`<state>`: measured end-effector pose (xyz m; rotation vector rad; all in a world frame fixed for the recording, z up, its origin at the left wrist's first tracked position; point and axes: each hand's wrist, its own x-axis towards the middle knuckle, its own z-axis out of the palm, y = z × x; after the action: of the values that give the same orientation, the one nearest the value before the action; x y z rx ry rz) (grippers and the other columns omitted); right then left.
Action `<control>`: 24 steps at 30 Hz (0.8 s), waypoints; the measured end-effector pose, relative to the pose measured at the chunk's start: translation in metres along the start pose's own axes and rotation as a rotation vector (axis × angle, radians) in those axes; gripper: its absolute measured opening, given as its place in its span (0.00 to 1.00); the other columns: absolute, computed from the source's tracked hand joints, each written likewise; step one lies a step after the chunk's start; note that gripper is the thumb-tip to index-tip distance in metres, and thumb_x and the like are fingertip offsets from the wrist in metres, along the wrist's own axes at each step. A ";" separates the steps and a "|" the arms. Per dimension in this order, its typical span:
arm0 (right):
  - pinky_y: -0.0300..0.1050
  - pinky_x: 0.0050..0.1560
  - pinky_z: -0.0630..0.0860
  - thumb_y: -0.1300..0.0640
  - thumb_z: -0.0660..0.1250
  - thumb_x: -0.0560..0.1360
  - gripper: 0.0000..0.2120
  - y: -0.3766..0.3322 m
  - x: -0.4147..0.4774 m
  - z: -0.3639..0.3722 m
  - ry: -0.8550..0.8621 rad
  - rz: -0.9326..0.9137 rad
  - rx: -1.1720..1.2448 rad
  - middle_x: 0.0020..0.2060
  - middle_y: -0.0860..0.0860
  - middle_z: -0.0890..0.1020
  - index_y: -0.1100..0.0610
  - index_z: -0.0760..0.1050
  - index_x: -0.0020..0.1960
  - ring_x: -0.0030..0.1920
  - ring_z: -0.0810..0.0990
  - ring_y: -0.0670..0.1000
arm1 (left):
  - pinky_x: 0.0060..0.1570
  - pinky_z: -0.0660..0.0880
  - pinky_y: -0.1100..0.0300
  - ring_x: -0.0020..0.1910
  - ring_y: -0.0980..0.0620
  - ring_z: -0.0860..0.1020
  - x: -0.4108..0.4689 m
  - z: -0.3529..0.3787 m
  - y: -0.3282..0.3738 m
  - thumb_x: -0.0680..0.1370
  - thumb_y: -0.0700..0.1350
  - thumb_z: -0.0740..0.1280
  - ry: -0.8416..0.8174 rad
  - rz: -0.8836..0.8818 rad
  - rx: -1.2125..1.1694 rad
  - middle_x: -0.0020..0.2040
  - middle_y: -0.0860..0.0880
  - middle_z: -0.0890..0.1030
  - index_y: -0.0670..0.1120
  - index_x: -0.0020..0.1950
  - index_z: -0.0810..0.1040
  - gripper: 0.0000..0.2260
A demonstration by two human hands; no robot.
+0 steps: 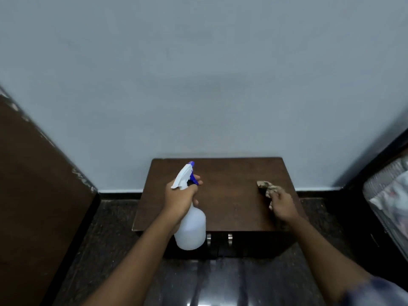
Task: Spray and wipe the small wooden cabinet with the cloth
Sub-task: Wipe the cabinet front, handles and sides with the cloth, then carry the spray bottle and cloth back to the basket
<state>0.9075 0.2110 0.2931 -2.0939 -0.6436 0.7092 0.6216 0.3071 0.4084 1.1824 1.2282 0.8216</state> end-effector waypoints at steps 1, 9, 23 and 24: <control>0.34 0.36 0.78 0.57 0.59 0.84 0.16 -0.014 -0.006 -0.009 0.030 0.038 0.185 0.47 0.63 0.84 0.63 0.78 0.65 0.38 0.81 0.54 | 0.29 0.76 0.59 0.25 0.52 0.75 0.000 -0.004 0.011 0.71 0.31 0.64 0.017 0.020 -0.011 0.46 0.49 0.88 0.48 0.49 0.86 0.16; 0.39 0.32 0.82 0.48 0.50 0.86 0.26 -0.153 -0.062 -0.070 -0.230 0.127 1.253 0.61 0.62 0.76 0.63 0.67 0.76 0.42 0.83 0.54 | 0.33 0.78 0.58 0.27 0.50 0.76 -0.022 -0.034 0.112 0.73 0.35 0.65 0.116 0.186 -0.044 0.49 0.51 0.87 0.49 0.51 0.84 0.14; 0.61 0.70 0.71 0.42 0.60 0.81 0.19 -0.302 -0.193 -0.138 -0.280 -0.228 1.405 0.64 0.63 0.79 0.56 0.74 0.61 0.67 0.78 0.63 | 0.31 0.77 0.61 0.27 0.52 0.76 -0.114 -0.134 0.259 0.73 0.36 0.65 0.265 0.463 -0.109 0.48 0.49 0.87 0.47 0.53 0.84 0.13; 0.60 0.70 0.72 0.43 0.61 0.80 0.18 -0.309 -0.202 -0.136 -0.285 -0.237 1.416 0.64 0.62 0.79 0.56 0.74 0.61 0.67 0.78 0.62 | 0.30 0.77 0.61 0.27 0.53 0.75 -0.121 -0.143 0.265 0.72 0.36 0.65 0.274 0.478 -0.112 0.48 0.50 0.87 0.47 0.52 0.84 0.13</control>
<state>0.7953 0.1724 0.6680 -0.6140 -0.3194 0.9279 0.4911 0.2873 0.7051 1.3219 1.1092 1.4287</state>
